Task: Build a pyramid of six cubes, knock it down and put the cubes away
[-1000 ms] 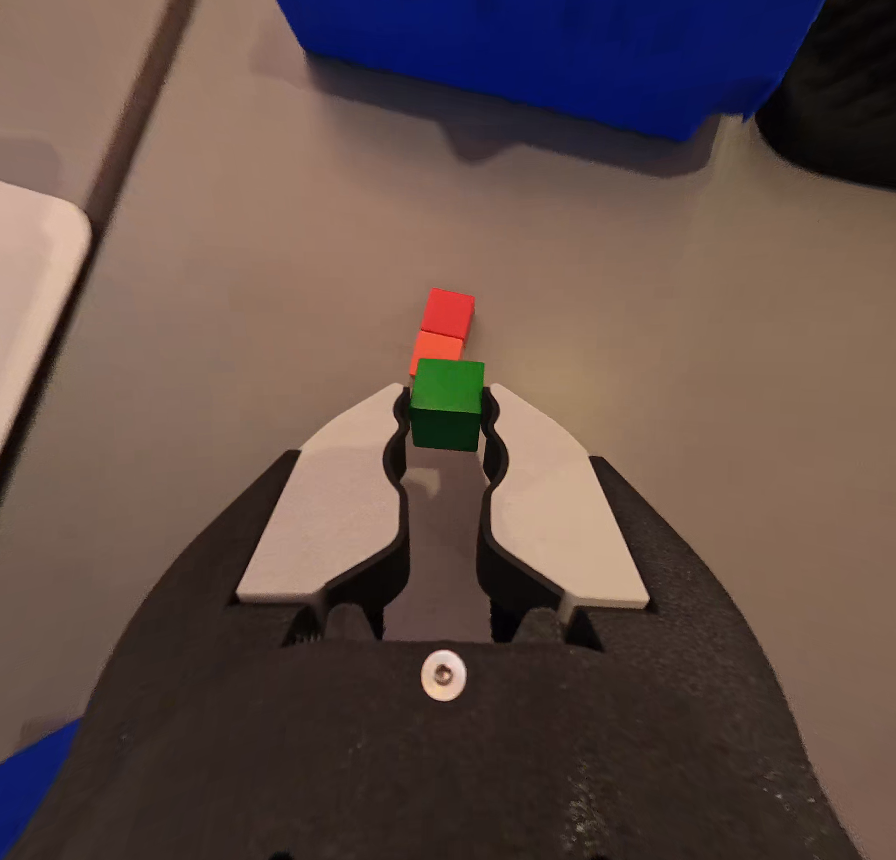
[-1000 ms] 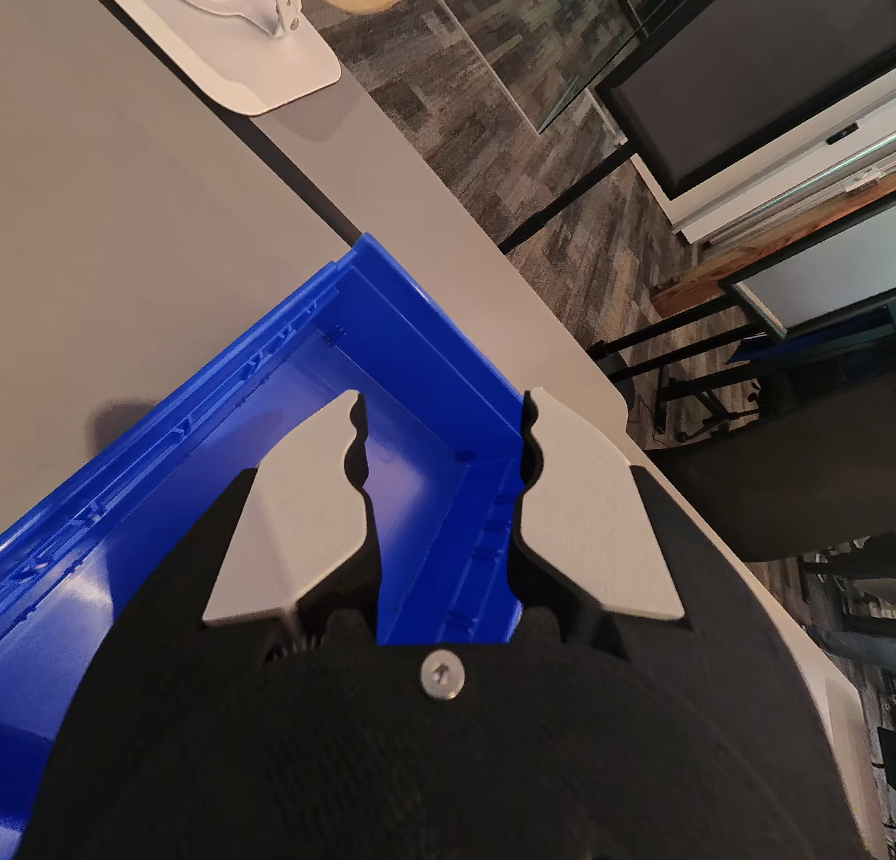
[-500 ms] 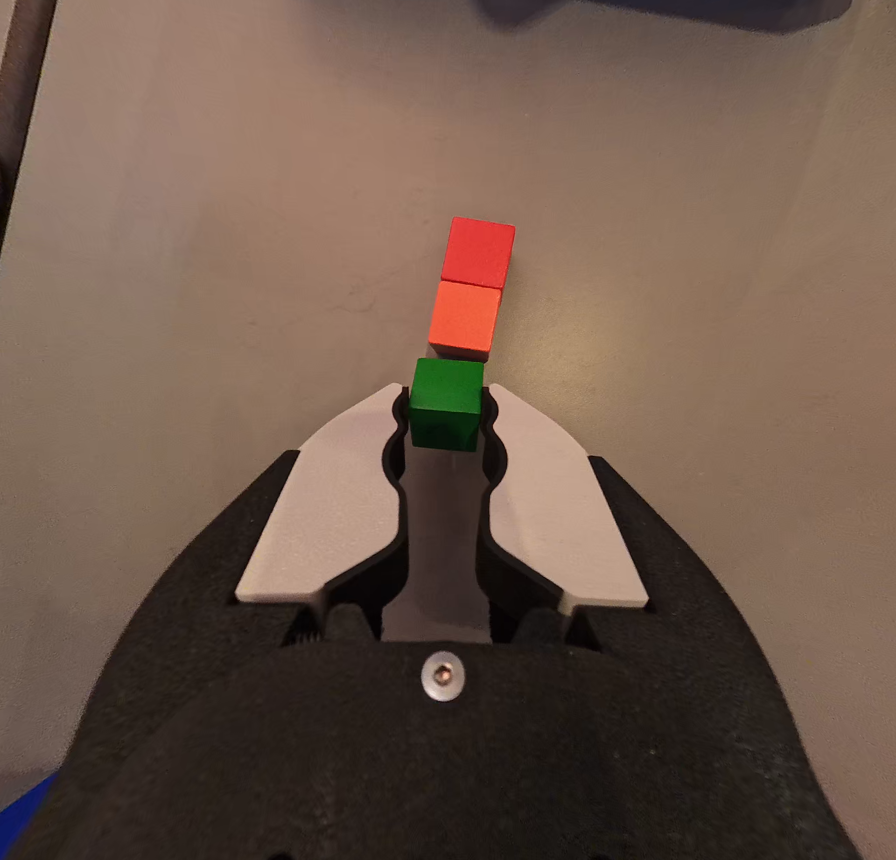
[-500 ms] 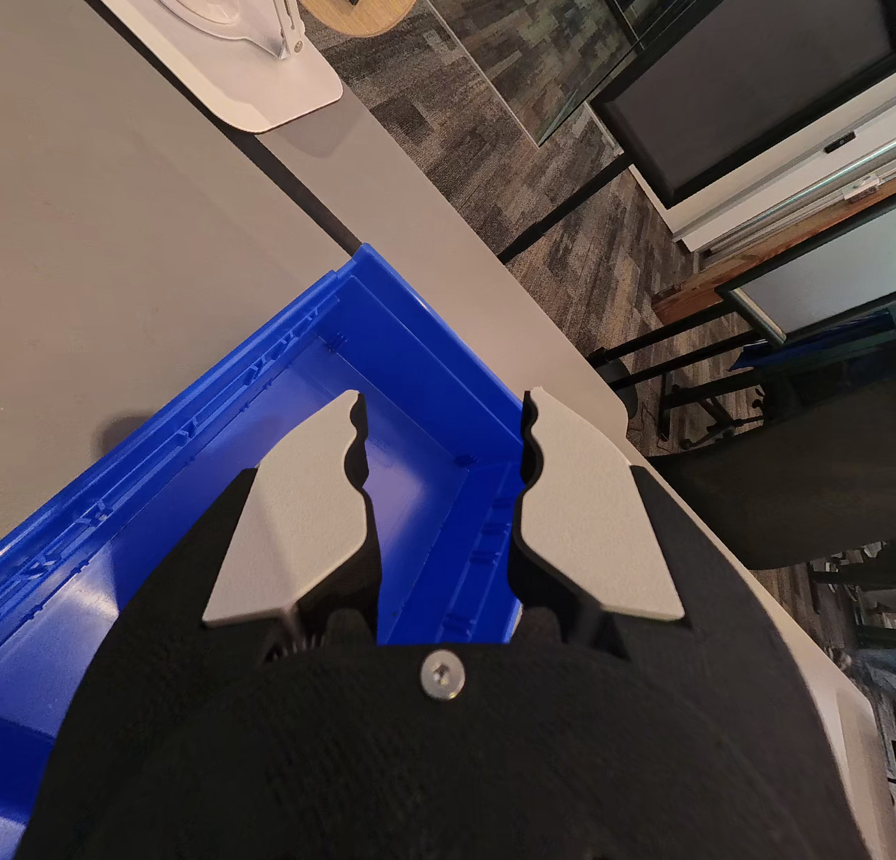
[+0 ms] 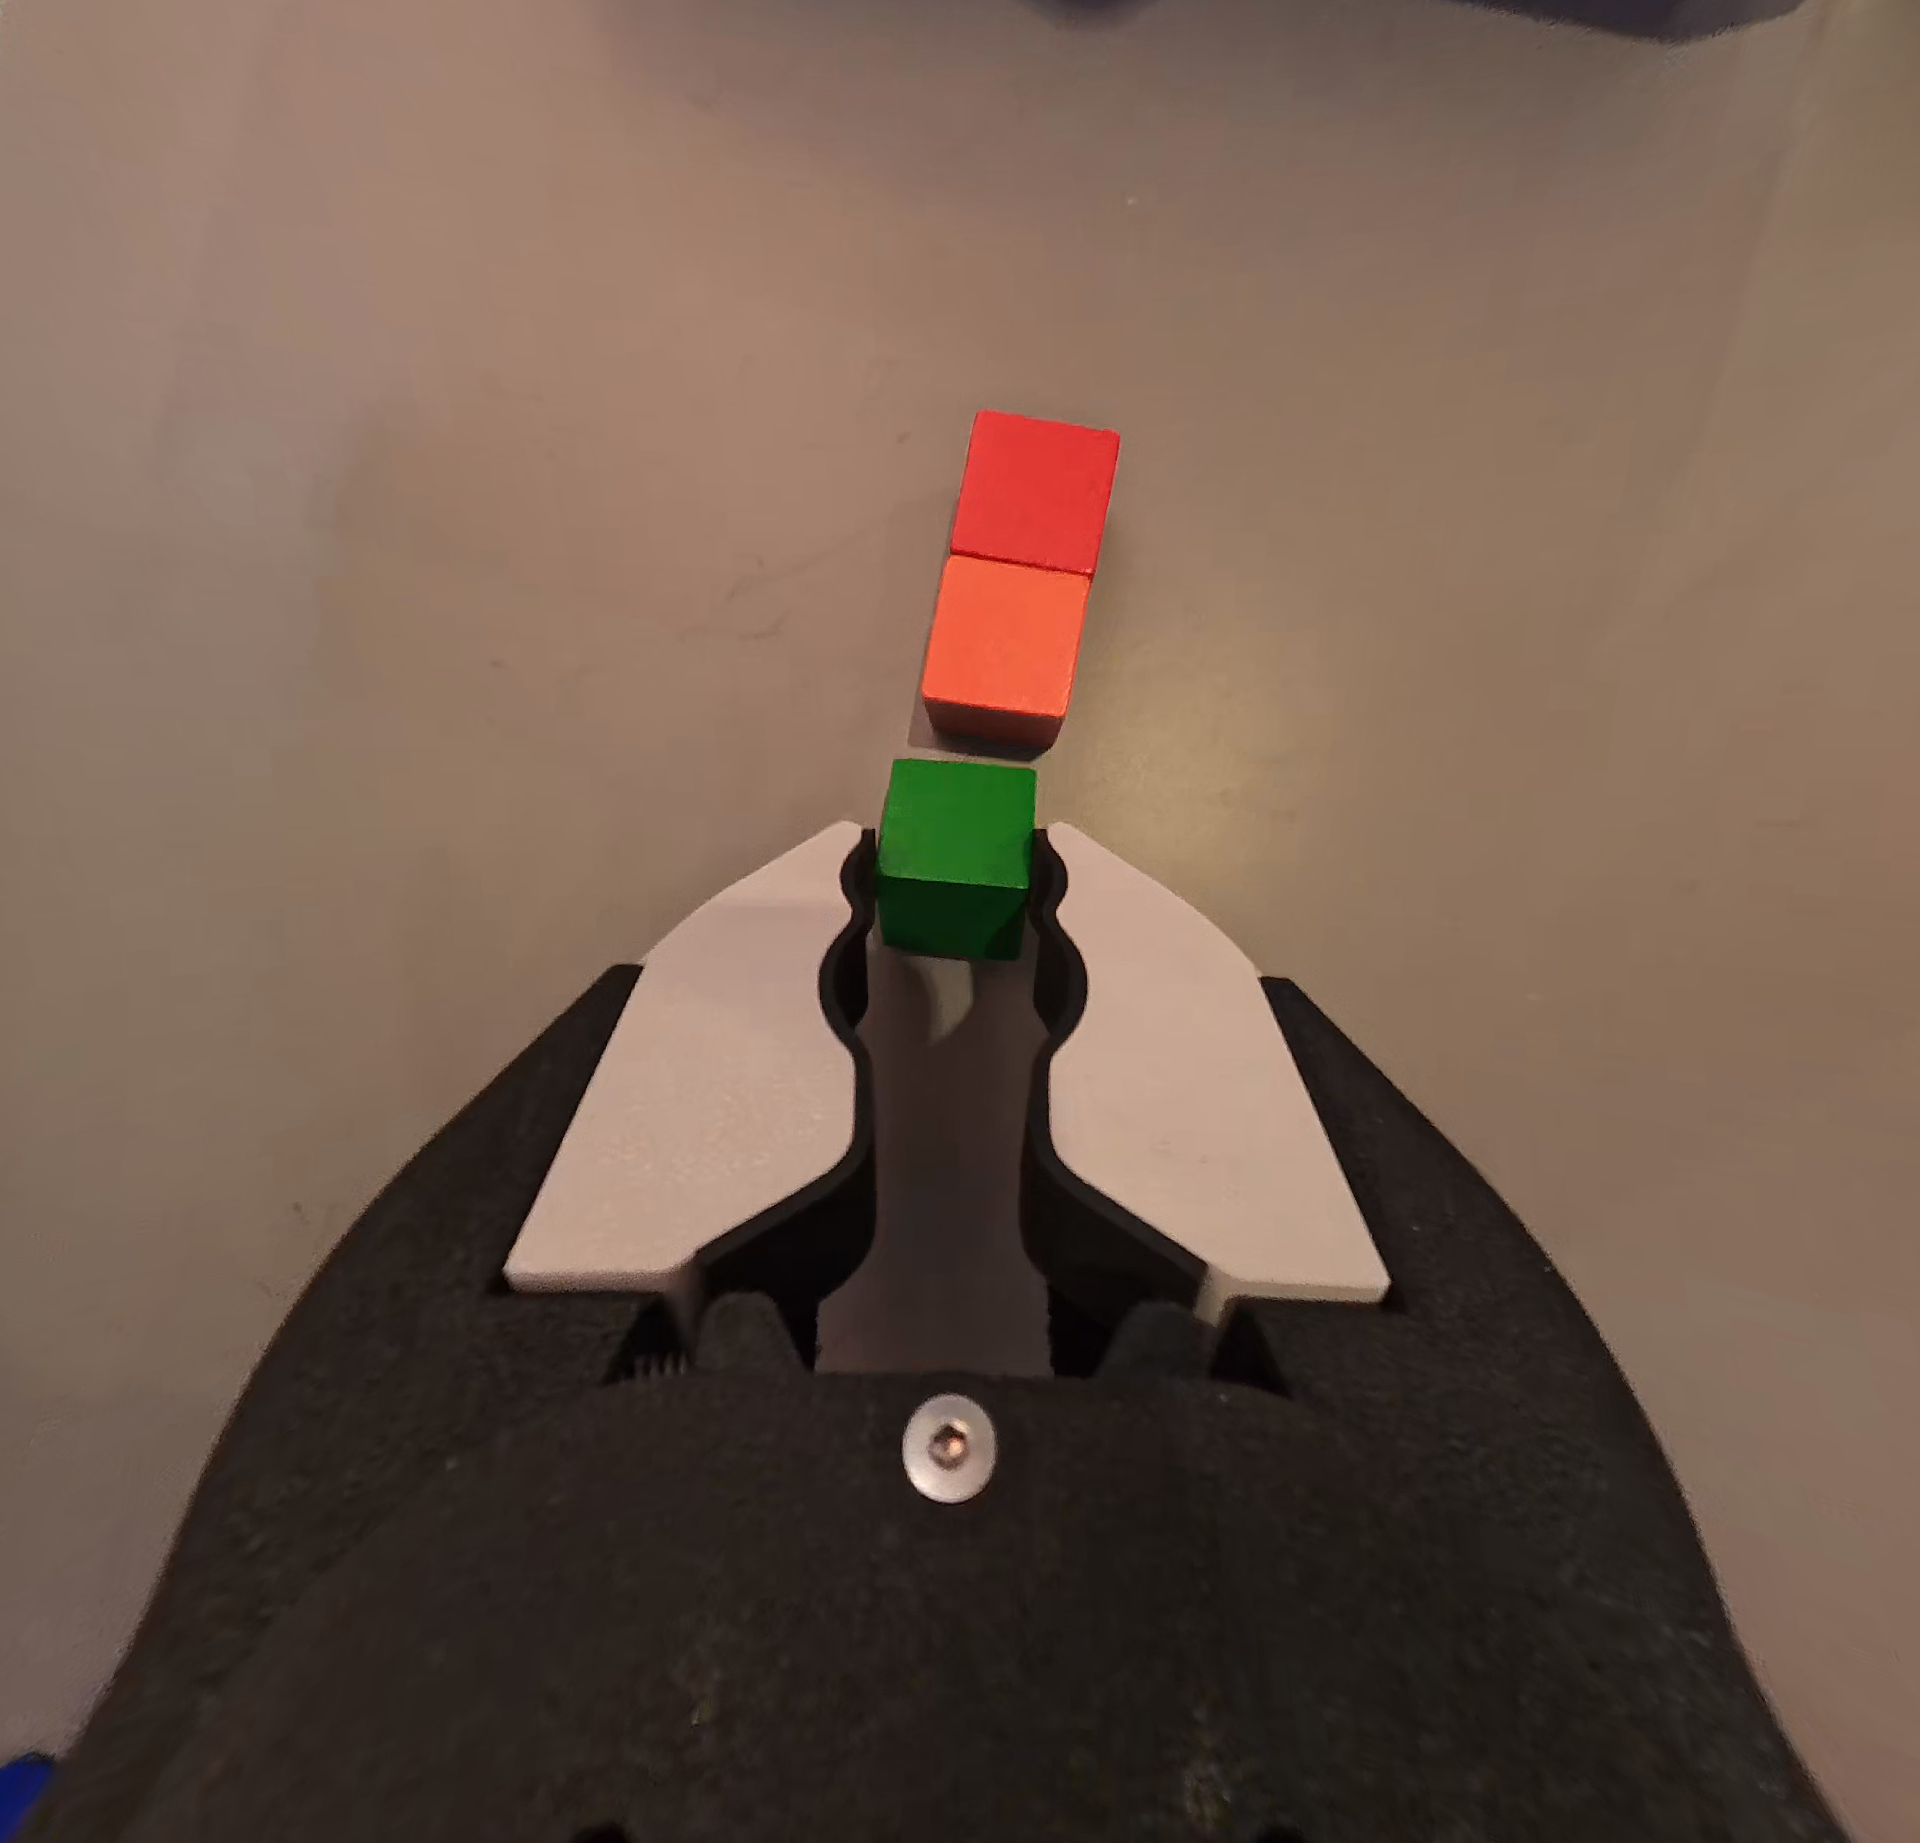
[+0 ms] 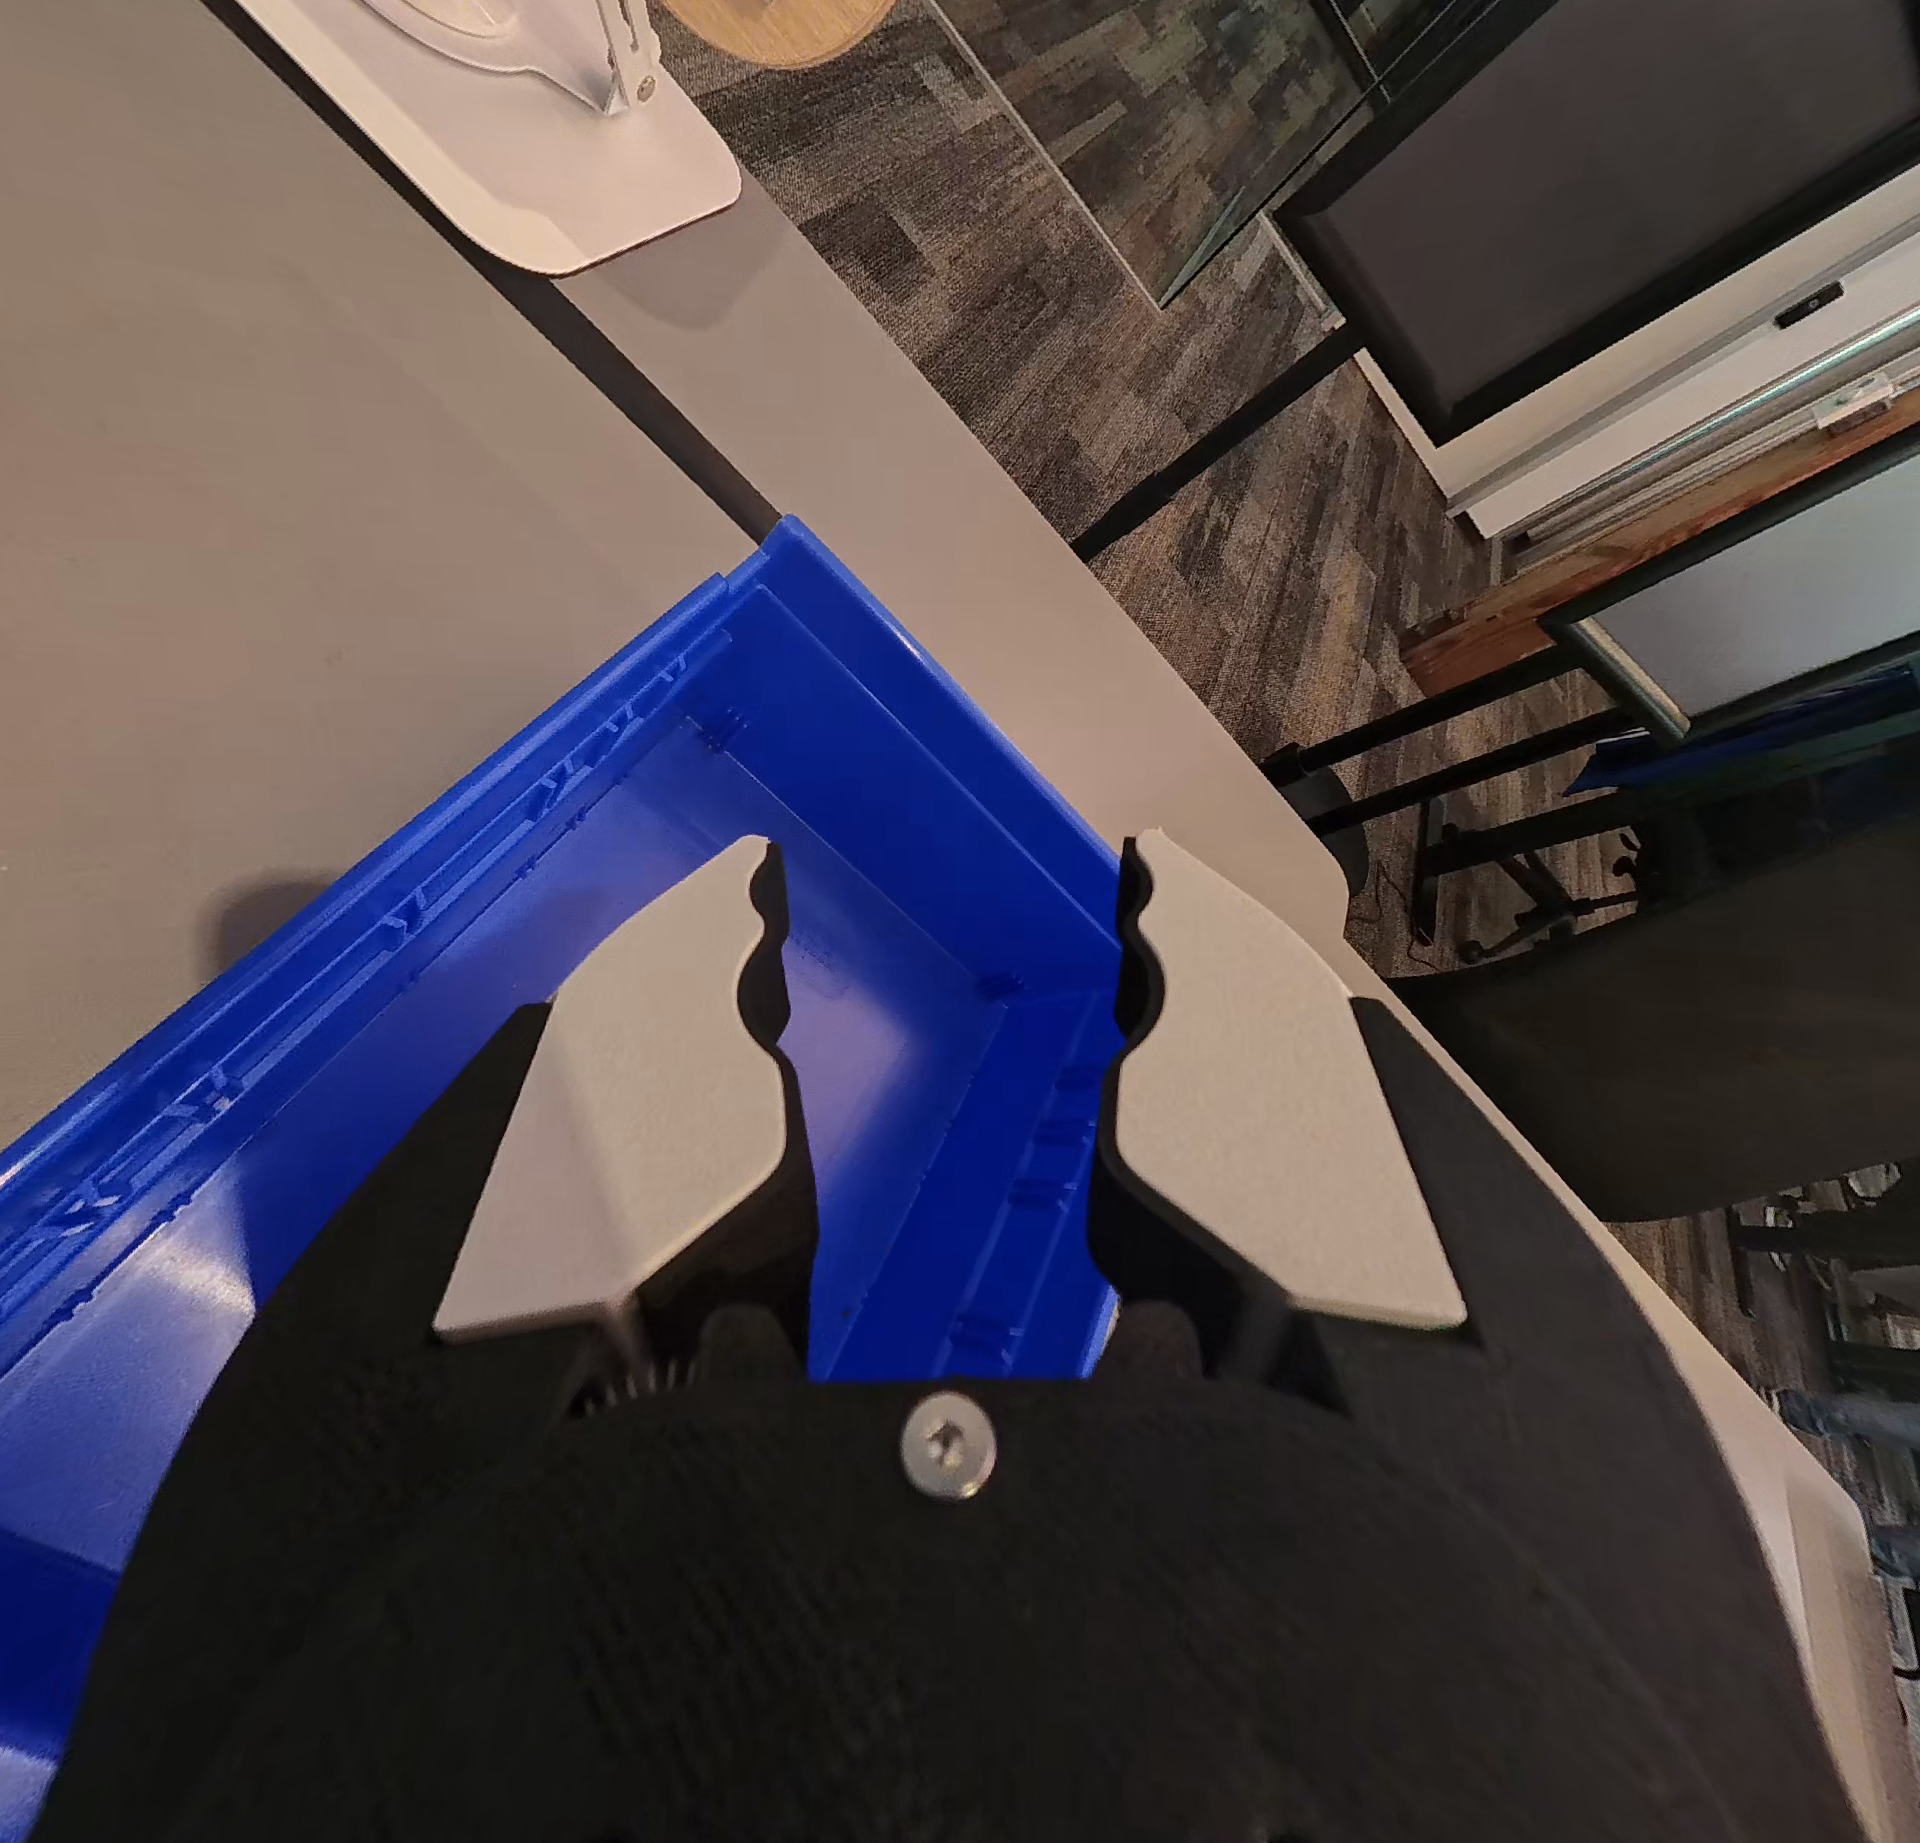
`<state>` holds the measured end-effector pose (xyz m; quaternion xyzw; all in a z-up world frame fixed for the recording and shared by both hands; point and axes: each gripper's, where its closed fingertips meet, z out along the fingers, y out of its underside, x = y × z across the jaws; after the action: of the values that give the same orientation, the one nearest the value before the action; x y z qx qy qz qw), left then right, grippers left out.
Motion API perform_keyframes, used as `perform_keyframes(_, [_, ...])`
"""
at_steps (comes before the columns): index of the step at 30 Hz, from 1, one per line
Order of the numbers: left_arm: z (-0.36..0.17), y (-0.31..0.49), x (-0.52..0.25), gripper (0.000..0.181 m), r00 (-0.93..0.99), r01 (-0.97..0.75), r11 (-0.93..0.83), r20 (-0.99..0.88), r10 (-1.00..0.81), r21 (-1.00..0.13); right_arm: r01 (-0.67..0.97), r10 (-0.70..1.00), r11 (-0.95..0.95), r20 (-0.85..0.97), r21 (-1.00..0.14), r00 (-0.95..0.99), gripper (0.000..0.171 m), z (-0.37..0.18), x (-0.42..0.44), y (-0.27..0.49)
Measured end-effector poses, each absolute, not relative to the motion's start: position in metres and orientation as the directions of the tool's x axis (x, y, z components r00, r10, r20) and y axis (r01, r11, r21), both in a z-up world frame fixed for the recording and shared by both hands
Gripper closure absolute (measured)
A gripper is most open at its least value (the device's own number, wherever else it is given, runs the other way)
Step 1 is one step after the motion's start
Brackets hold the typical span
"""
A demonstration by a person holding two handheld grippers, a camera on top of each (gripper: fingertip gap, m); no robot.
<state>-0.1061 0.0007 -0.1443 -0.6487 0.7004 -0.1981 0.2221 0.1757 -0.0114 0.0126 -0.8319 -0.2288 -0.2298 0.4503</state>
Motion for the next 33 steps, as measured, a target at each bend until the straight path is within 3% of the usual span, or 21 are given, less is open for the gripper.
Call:
perform_keyframes(9, [-0.153, 0.0, -0.112, 0.153, -0.072, -0.866, 0.11, -0.096, -0.993, -0.488, 0.589, 0.176, -0.491, 0.589, -0.642, 0.789, 0.109, 0.012, 0.176, -0.012])
perform_keyframes(33, [-0.154, -0.002, -0.102, 0.153, -0.122, -0.822, 0.146, -0.081, -0.989, -0.55, 0.589, 0.189, -0.507, 0.585, -0.63, 0.789, 0.109, 0.006, 0.176, -0.011])
